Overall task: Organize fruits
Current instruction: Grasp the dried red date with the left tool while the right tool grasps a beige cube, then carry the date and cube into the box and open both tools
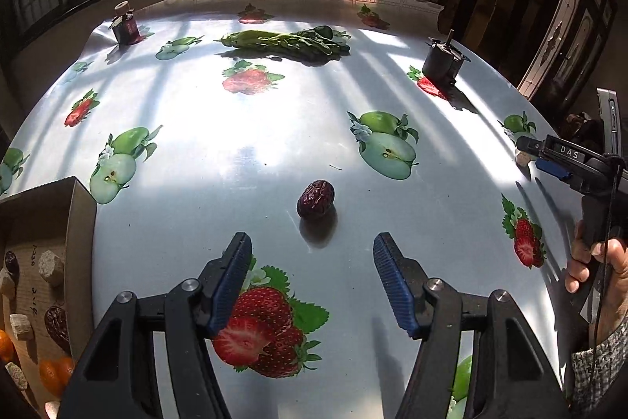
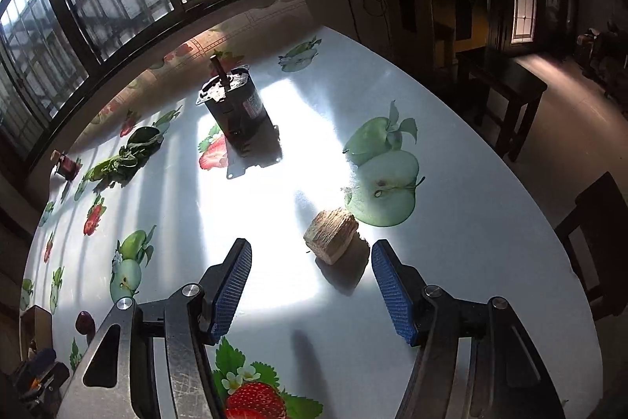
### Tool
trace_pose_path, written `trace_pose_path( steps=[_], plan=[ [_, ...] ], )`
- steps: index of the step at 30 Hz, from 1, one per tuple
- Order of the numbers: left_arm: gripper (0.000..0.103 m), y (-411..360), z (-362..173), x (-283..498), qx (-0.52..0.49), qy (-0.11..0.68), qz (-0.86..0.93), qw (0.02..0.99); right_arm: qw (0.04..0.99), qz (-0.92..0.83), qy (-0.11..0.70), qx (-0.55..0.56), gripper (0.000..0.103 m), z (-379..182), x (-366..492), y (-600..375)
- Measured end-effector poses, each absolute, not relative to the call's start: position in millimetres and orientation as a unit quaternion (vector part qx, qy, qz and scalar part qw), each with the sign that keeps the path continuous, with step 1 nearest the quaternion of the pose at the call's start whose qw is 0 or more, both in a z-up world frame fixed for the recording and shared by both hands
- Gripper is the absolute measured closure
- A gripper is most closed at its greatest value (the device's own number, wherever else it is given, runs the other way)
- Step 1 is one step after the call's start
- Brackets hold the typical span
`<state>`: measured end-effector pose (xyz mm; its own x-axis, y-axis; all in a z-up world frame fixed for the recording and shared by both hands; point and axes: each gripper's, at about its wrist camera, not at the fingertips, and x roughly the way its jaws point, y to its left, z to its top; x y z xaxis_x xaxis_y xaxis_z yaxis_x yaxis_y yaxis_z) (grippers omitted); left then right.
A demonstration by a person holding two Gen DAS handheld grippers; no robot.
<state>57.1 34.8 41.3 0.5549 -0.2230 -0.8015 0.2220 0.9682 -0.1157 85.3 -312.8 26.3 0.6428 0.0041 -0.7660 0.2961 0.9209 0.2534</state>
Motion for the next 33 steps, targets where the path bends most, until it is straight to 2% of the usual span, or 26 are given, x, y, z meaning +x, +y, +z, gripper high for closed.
trace_pose_path(
  steps=[2, 8, 13, 14, 17, 20, 33],
  plan=[
    [0.041, 29.4, 37.0, 66.9, 0.001, 0.453, -0.13, 0.882, 0.889, -0.081, 0.414, 0.177, 0.035, 21.7, 90.4, -311.6],
    [0.054, 12.6, 15.4, 88.7, 0.027, 0.468, -0.135, 0.873, 0.893, -0.079, 0.413, 0.158, 0.036, 15.3, 98.2, -308.6],
    [0.055, 6.7, 14.0, 87.9, 0.04, 0.457, -0.136, 0.878, 0.892, -0.085, 0.413, 0.165, 0.042, 11.1, 99.5, -315.5],
    [0.057, 6.4, 13.7, 87.4, 0.041, 0.454, -0.135, 0.88, 0.892, -0.086, 0.413, 0.165, 0.043, 11.2, 100.3, -315.9],
    [0.081, 5.4, 13.7, 85.5, 0.055, 0.443, -0.122, 0.887, 0.893, -0.092, 0.412, 0.158, 0.051, 11.1, 100.3, -314.6],
    [0.081, 9.1, 16.1, 84.1, 0.043, 0.445, -0.123, 0.886, 0.893, -0.095, 0.412, 0.153, 0.07, 10.5, 99.6, -314.9],
    [0.081, 35.3, 73.9, 33.8, -0.017, 0.406, -0.143, 0.903, 0.893, -0.039, 0.398, 0.206, 0.071, 18.0, 85.7, -309.2]
  ],
)
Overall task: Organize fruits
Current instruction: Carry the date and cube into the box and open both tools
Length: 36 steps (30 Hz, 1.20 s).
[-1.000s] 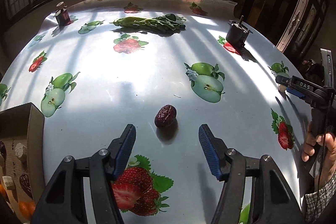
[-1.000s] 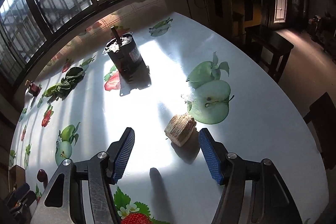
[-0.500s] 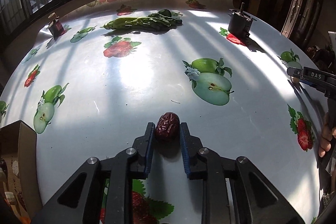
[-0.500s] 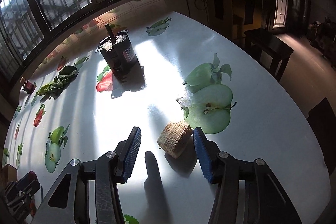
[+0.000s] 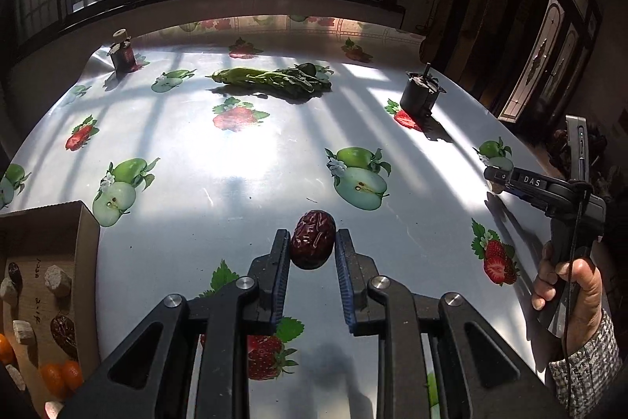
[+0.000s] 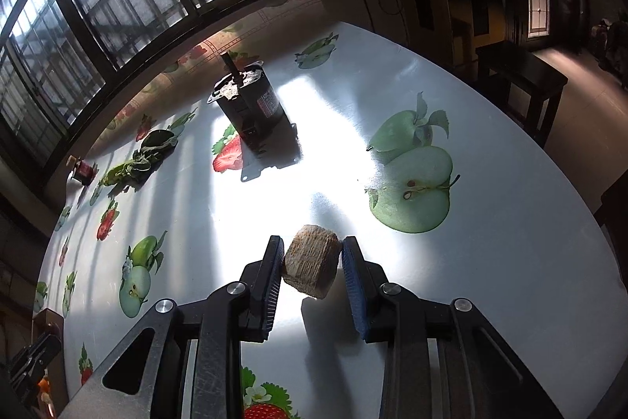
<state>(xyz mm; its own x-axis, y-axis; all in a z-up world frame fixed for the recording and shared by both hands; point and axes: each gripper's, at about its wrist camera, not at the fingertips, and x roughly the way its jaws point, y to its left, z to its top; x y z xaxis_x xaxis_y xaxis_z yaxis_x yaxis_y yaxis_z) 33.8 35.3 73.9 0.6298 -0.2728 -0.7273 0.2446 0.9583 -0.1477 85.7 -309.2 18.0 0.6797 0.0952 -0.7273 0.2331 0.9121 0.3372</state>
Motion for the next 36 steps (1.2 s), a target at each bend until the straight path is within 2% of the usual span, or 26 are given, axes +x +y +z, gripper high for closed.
trace_pose_path(
  steps=[14, 26, 36],
  plan=[
    [0.081, 126.1, 104.5, -41.7, -0.073, 0.377, -0.082, 0.92, 0.908, 0.035, 0.393, 0.142, 0.071, 58.1, 34.8, -221.1],
    [0.081, 248.7, 91.2, -93.8, -0.14, 0.372, 0.033, 0.917, 0.911, 0.15, 0.376, 0.078, 0.07, 94.4, -16.6, -93.3],
    [0.08, 316.6, 62.2, -113.9, -0.143, 0.392, 0.111, 0.902, 0.881, 0.262, 0.393, 0.028, 0.07, 89.4, -42.4, 34.5]
  ],
)
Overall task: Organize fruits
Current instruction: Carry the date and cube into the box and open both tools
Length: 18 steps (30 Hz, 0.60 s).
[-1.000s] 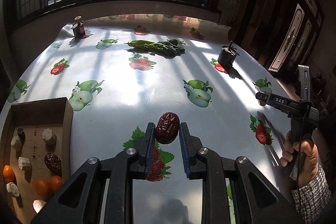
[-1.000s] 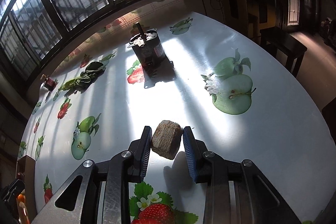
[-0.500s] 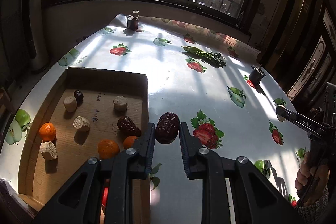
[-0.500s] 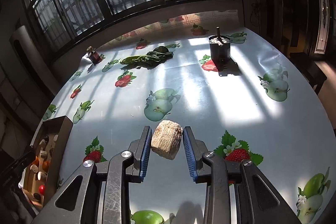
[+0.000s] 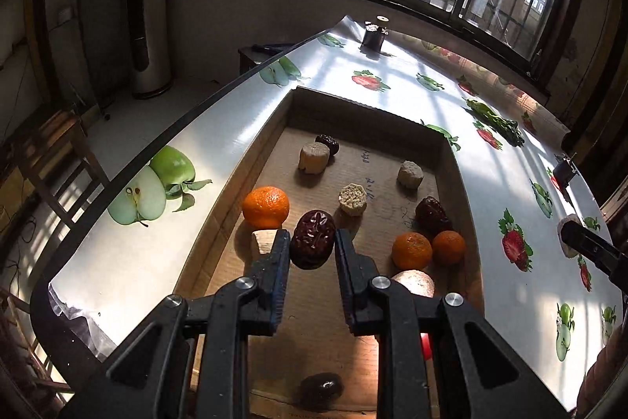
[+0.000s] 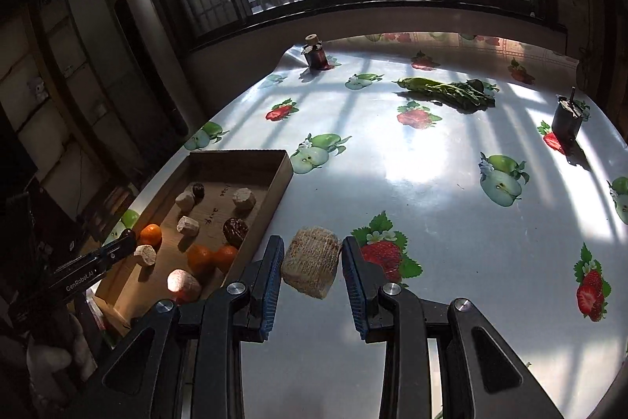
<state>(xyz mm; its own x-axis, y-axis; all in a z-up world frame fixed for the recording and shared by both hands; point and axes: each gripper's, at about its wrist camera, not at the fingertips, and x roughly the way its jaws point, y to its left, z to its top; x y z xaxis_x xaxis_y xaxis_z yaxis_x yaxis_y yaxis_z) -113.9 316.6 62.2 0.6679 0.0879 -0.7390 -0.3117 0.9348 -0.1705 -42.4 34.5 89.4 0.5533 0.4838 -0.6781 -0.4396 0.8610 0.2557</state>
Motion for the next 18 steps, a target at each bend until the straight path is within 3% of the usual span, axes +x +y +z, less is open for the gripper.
trace_pose_path(
  steps=[18],
  plan=[
    [0.08, 347.7, 37.6, -119.7, -0.152, 0.402, 0.115, 0.896, 0.824, 0.354, 0.44, -0.039, 0.07, 40.4, -48.1, 191.2]
  ],
)
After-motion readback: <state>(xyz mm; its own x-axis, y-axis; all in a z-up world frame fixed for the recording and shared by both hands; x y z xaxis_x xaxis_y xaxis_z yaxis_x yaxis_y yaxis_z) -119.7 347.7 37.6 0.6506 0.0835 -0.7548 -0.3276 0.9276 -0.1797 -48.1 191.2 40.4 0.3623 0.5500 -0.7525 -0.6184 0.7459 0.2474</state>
